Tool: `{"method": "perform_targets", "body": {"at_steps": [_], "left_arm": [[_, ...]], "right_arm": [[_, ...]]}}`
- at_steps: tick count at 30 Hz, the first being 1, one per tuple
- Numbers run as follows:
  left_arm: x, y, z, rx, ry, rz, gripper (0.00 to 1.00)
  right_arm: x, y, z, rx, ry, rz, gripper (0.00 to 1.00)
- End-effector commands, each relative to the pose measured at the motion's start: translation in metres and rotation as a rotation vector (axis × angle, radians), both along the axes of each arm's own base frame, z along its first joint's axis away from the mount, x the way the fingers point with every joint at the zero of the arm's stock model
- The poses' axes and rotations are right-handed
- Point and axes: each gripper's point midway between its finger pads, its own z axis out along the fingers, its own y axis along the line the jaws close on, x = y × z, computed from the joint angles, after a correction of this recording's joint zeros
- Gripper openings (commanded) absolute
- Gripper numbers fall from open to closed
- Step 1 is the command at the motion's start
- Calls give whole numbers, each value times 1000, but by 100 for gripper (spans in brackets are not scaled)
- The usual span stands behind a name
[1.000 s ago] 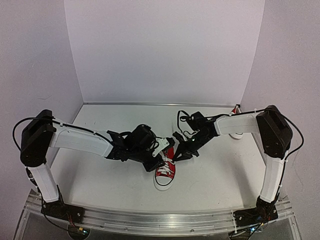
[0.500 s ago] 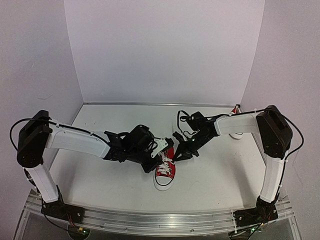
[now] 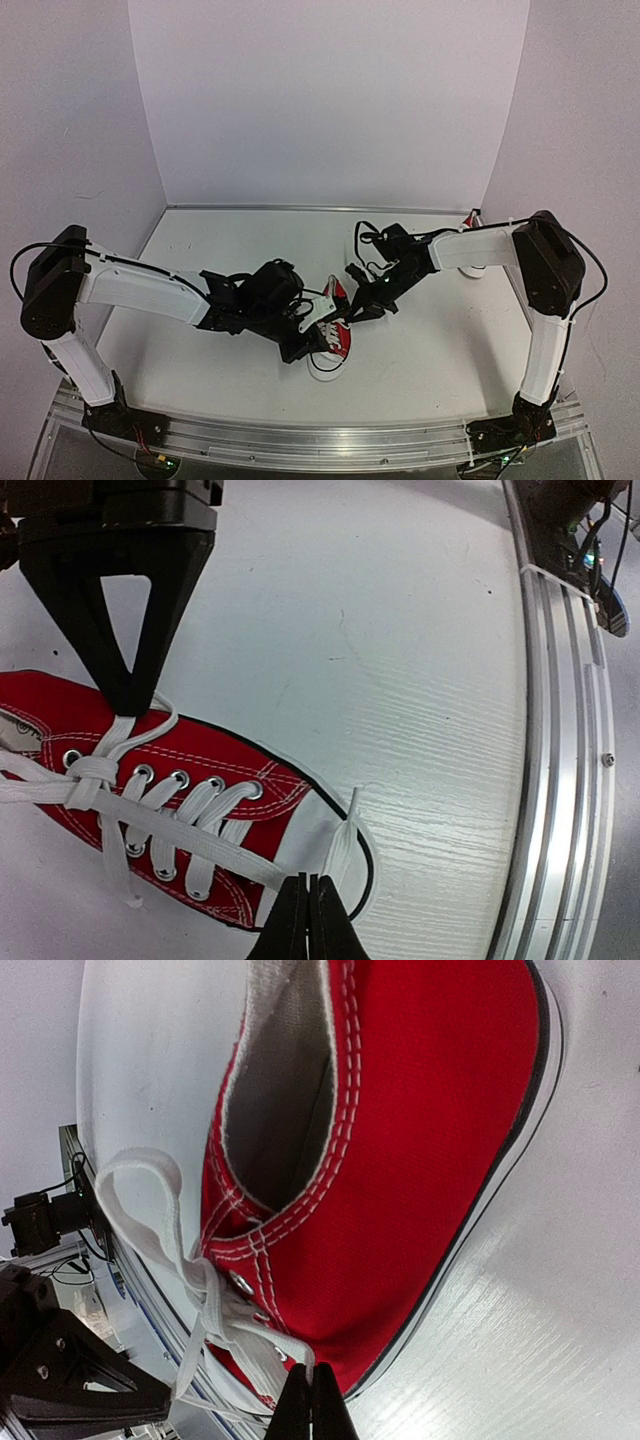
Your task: Tie the shoes
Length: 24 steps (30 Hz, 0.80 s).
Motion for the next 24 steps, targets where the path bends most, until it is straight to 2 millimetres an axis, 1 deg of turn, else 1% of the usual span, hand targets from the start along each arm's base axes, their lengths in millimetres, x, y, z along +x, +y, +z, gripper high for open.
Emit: {"method": "perform_targets", "body": {"at_steps": [1,2,3,6,9,10,11,15,18,22,24], "left_arm": [[23,-8,59,-223,34,79,34],[40,-3,67,-260,62,133,38],[53,0,74,-284,79,175,41],[92,14,83,-314,74,303,46],[123,22,76,-309,129,401,48],[130,23,70,-296,153,422,49],[133,21,68,-290,171,426,49],[138,9,48,-264,243,423,51],[136,2,39,-262,293,415,52],[134,-1,23,-241,345,420,51],[129,-3,20,-247,372,406,50]], "right_arm": [[0,2,15,23,-30,-3,0],[1,2,17,26,-33,-6,0],[1,2,19,28,-36,-9,0],[2,3,24,38,-43,-17,0],[3,4,28,43,-47,-23,0],[4,4,29,44,-49,-25,0],[4,4,30,45,-49,-28,0],[4,4,32,48,-49,-36,0],[4,4,34,50,-50,-39,0],[4,4,34,50,-48,-41,0],[4,3,34,50,-45,-41,0]]}}
